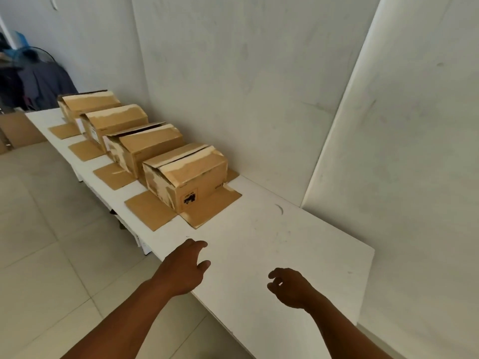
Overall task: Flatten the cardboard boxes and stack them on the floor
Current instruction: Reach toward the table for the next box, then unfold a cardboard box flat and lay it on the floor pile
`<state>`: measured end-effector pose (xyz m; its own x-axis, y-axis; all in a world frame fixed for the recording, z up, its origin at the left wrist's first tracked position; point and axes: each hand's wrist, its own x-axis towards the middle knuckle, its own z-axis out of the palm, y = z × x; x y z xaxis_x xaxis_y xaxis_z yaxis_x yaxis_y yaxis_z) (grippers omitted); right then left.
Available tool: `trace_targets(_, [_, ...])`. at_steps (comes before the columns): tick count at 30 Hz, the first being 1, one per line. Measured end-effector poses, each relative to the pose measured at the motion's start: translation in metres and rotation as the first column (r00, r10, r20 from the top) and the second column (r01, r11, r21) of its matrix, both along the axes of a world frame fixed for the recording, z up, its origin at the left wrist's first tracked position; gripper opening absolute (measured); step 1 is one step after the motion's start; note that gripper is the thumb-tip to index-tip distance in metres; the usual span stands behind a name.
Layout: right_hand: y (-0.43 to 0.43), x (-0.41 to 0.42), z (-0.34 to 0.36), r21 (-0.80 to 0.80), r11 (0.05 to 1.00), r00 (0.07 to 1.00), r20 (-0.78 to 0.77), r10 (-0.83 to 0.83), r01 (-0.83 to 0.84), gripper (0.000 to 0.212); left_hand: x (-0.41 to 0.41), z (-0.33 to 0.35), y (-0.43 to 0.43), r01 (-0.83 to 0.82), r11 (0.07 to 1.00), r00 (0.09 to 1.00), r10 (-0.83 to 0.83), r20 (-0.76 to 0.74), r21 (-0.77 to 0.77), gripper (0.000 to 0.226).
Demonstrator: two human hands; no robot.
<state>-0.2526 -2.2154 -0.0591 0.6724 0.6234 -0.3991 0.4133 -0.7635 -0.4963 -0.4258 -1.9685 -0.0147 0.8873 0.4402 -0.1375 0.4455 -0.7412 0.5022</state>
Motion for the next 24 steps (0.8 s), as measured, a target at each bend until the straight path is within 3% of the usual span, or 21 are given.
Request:
trace_targets(9, [0.166,0.079,-0.044,-0.016,1.0,0.999,0.053,-0.002,0.003,0.033,0.055,0.01,0.186,-0.021,0.992,1.0,0.023,-0.017,0.128,0.05])
trace_targets(15, [0.267,0.109,-0.058,-0.123,0.992,1.0,-0.023,-0.005,0.002,0.038,0.085,0.035,0.304,-0.064,0.987,0.997,0.068,-0.027,0.151,0.049])
trace_targets(18, [0.304,0.128,-0.054,-0.13,0.992,1.0,-0.029,-0.008,0.004,0.041,0.11,0.043,0.341,-0.101,0.986,0.995,0.103,-0.01,0.135,0.048])
trace_targets(24, [0.366,0.155,-0.033,-0.031,0.991,0.989,-0.066,-0.132,0.13,0.045,0.187,0.031,0.392,-0.019,0.996,0.999,0.021,-0.024,0.088,0.05])
